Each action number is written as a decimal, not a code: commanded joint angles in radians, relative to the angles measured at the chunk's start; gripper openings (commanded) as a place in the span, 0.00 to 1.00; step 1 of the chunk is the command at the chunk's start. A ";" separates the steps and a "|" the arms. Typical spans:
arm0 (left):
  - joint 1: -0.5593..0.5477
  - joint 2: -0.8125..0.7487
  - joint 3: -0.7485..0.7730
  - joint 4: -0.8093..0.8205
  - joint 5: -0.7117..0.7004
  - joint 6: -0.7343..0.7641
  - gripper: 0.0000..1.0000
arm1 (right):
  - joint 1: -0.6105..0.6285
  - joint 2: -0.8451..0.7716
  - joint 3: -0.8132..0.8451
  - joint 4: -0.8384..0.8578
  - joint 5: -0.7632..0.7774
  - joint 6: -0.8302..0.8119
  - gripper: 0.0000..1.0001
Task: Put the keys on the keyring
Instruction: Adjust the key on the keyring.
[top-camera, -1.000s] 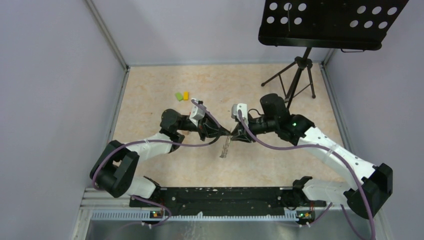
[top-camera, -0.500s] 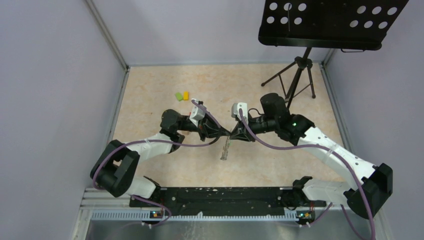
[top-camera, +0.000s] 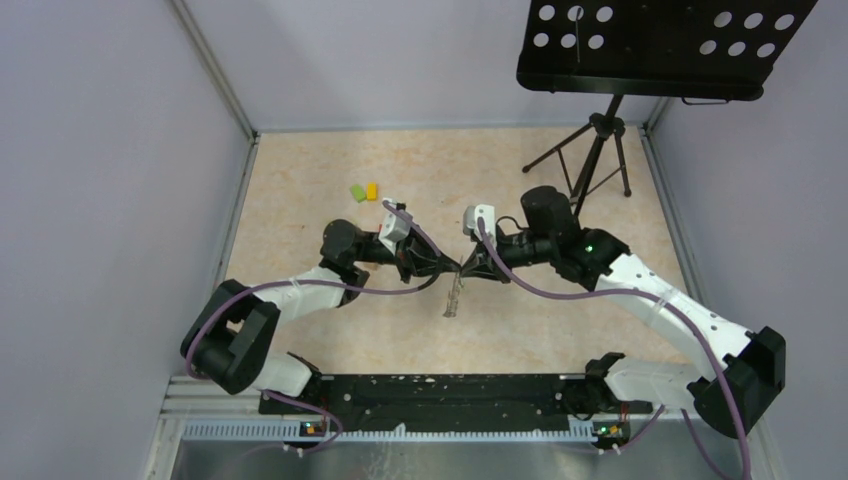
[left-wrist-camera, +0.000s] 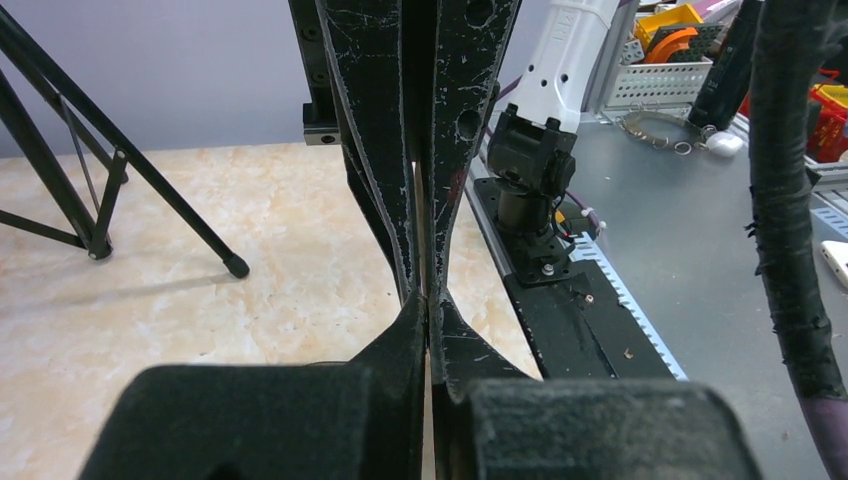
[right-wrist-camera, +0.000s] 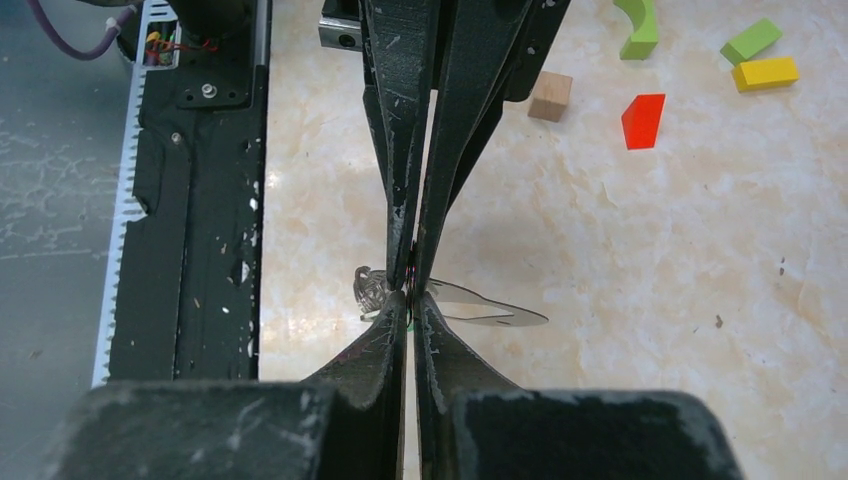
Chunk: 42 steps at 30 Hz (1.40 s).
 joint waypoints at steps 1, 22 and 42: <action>0.008 0.001 -0.008 0.056 0.032 0.021 0.00 | -0.012 -0.019 0.057 -0.070 0.067 -0.075 0.00; 0.008 -0.005 0.007 -0.091 0.053 0.246 0.27 | 0.044 0.100 0.237 -0.314 0.223 -0.152 0.00; -0.031 0.034 0.040 -0.161 -0.065 0.322 0.36 | 0.043 0.084 0.183 -0.216 0.194 -0.095 0.00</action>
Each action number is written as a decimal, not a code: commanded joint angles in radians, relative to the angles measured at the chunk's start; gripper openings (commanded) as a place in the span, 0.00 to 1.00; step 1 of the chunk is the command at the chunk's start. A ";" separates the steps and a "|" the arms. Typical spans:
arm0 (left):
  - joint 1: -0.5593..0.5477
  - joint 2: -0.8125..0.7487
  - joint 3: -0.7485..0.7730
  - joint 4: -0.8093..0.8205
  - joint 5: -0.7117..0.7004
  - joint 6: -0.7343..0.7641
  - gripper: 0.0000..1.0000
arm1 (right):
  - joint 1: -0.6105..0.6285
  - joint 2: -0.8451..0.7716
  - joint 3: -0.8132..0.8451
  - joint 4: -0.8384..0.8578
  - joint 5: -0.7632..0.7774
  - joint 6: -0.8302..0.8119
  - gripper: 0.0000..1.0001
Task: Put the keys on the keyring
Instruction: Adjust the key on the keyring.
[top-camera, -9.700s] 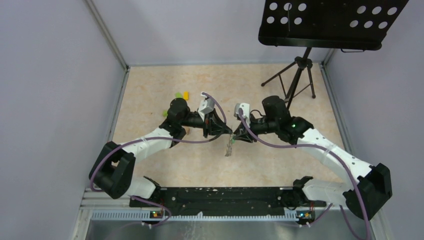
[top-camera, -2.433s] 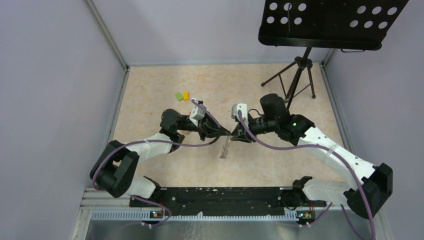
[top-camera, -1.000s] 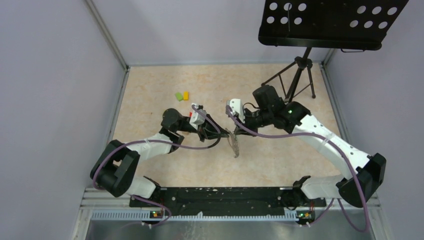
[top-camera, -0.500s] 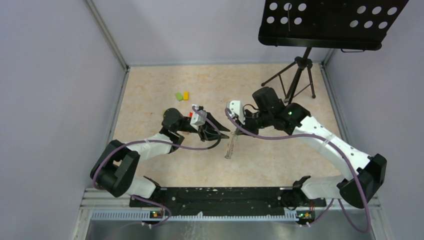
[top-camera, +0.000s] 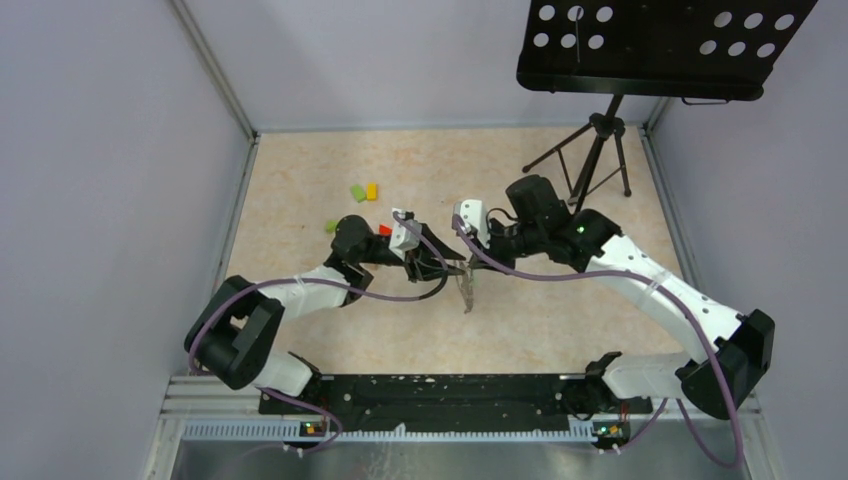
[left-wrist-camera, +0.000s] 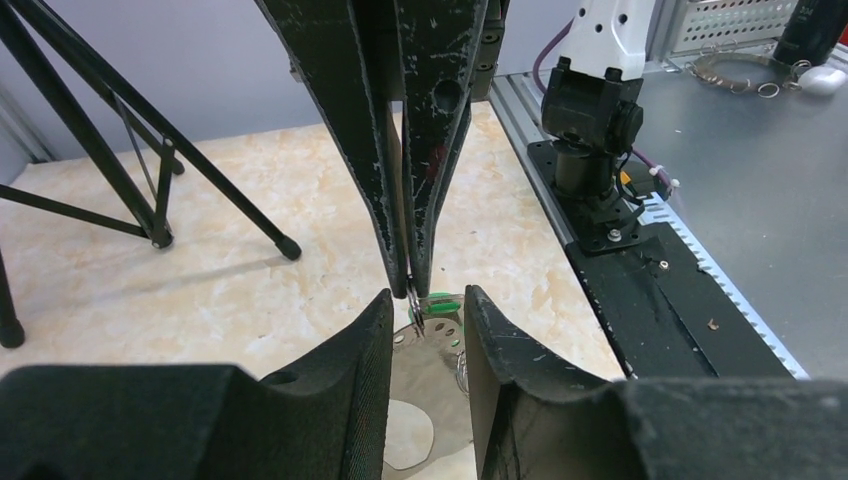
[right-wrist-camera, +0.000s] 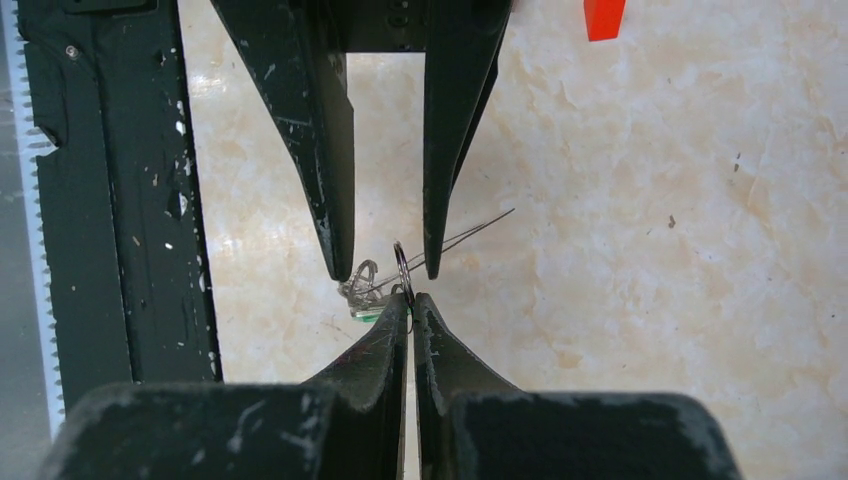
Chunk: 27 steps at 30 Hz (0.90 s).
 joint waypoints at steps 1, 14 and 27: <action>-0.015 0.012 0.032 -0.011 -0.021 0.027 0.35 | 0.011 -0.021 -0.001 0.062 -0.023 0.018 0.00; -0.015 0.017 0.038 0.000 -0.049 0.005 0.29 | 0.011 -0.021 -0.020 0.066 -0.024 0.020 0.00; -0.018 0.026 0.039 -0.017 -0.041 0.009 0.14 | 0.011 -0.025 -0.021 0.070 -0.024 0.024 0.00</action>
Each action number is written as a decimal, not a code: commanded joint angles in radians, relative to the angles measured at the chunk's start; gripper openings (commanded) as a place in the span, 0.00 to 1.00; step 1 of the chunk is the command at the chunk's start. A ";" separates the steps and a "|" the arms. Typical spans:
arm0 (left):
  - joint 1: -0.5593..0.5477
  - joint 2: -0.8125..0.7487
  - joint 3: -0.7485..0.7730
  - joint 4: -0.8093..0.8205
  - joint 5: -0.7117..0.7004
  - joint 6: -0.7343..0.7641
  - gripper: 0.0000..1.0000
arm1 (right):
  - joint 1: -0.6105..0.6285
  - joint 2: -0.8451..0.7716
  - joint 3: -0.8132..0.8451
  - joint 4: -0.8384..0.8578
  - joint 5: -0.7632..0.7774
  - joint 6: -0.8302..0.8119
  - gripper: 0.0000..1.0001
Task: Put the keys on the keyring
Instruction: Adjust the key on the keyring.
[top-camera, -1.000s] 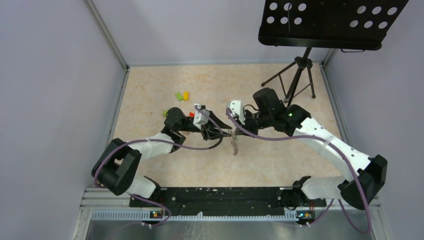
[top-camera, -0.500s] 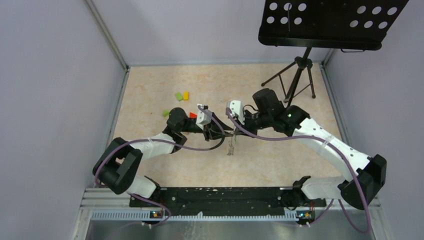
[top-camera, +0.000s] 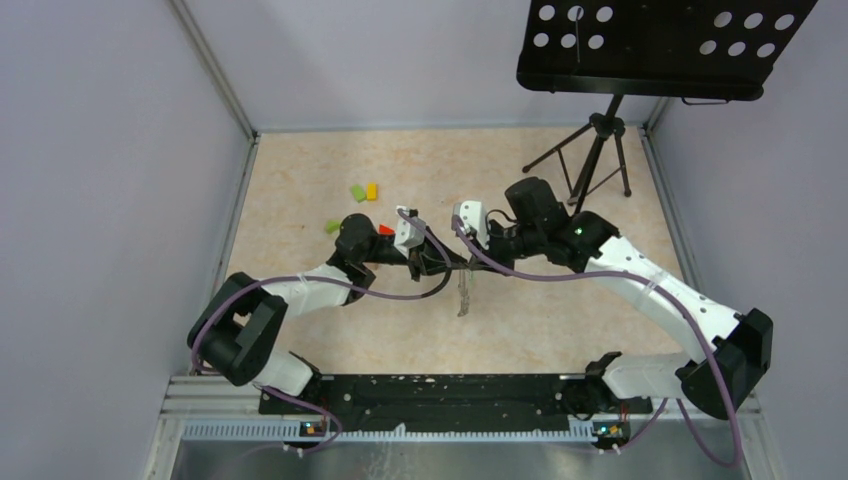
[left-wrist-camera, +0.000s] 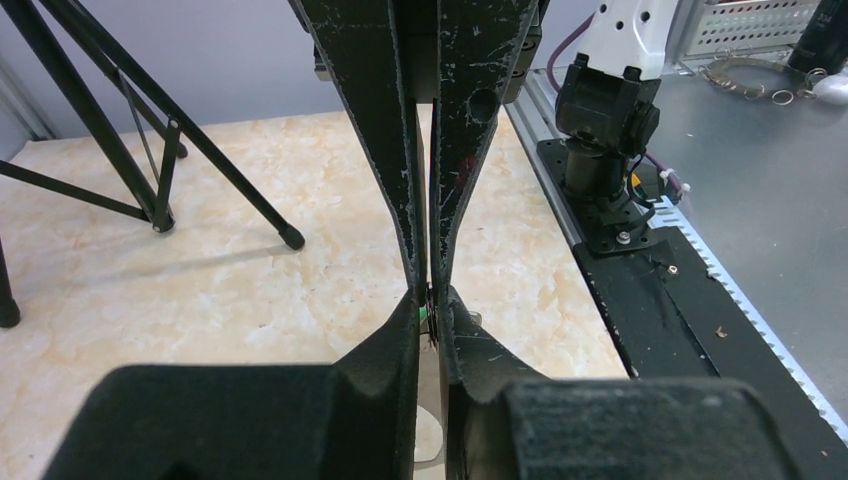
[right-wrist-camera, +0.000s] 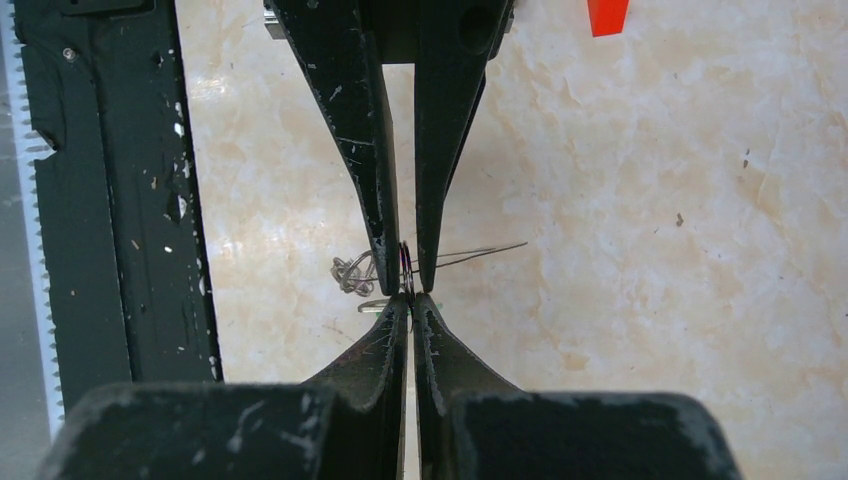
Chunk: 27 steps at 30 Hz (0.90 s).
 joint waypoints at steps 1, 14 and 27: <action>-0.003 -0.001 0.026 0.015 -0.001 0.002 0.13 | 0.011 -0.025 0.003 0.039 -0.024 0.010 0.00; -0.001 -0.029 0.027 0.016 0.021 -0.029 0.00 | 0.011 -0.053 -0.028 0.069 -0.001 0.020 0.00; 0.000 -0.059 0.018 0.048 0.054 -0.092 0.00 | -0.005 -0.087 -0.063 0.068 -0.037 0.013 0.26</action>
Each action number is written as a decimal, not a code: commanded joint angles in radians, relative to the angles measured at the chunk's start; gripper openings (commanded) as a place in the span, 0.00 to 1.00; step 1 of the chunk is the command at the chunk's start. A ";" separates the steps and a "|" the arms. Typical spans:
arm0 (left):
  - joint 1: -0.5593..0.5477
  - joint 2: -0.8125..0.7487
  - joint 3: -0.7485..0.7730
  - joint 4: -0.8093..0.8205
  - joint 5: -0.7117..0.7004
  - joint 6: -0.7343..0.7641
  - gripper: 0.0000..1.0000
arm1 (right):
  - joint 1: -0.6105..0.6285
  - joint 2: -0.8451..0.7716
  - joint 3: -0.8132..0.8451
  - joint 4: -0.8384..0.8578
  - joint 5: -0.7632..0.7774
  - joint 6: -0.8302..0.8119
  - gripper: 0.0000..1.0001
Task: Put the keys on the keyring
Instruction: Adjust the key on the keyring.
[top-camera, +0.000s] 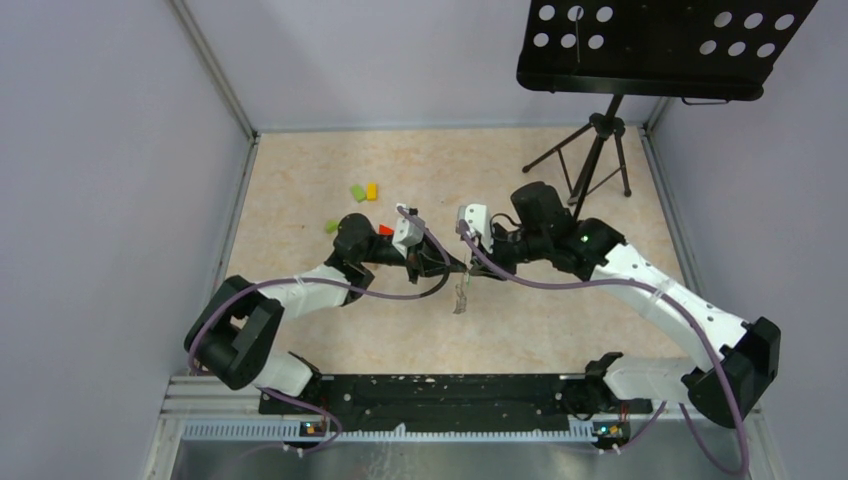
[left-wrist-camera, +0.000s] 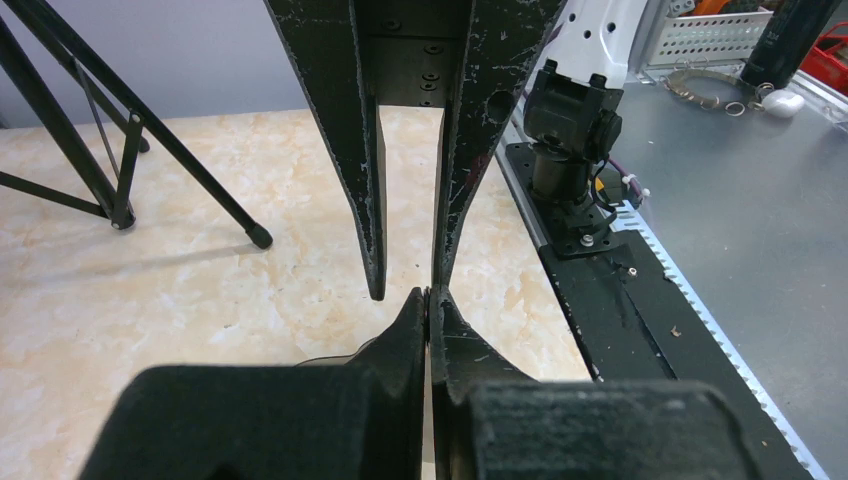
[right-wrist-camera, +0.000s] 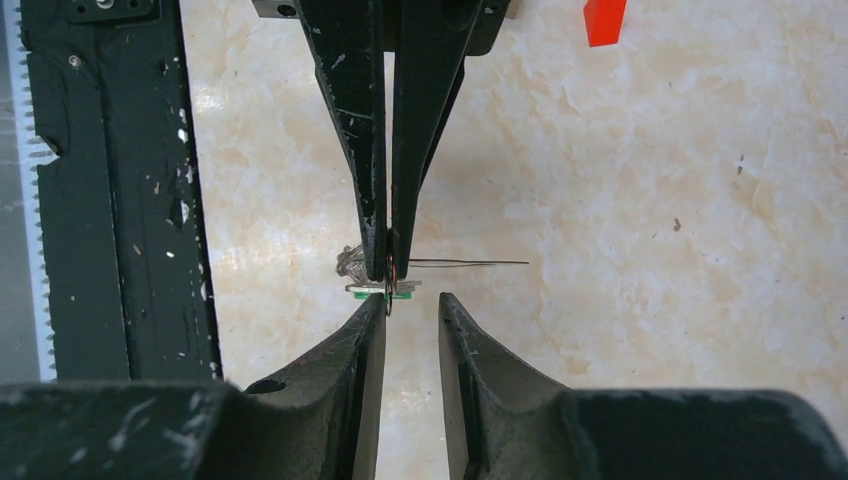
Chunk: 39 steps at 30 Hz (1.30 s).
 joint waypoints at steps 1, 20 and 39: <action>0.000 -0.040 0.017 0.076 0.017 -0.038 0.00 | -0.006 -0.046 -0.018 0.031 -0.041 0.000 0.27; 0.000 -0.034 0.008 0.120 0.022 -0.052 0.00 | -0.009 -0.039 -0.041 0.051 -0.072 0.002 0.00; -0.001 -0.025 -0.004 0.231 0.034 -0.149 0.00 | -0.009 -0.003 -0.057 0.068 -0.105 0.009 0.00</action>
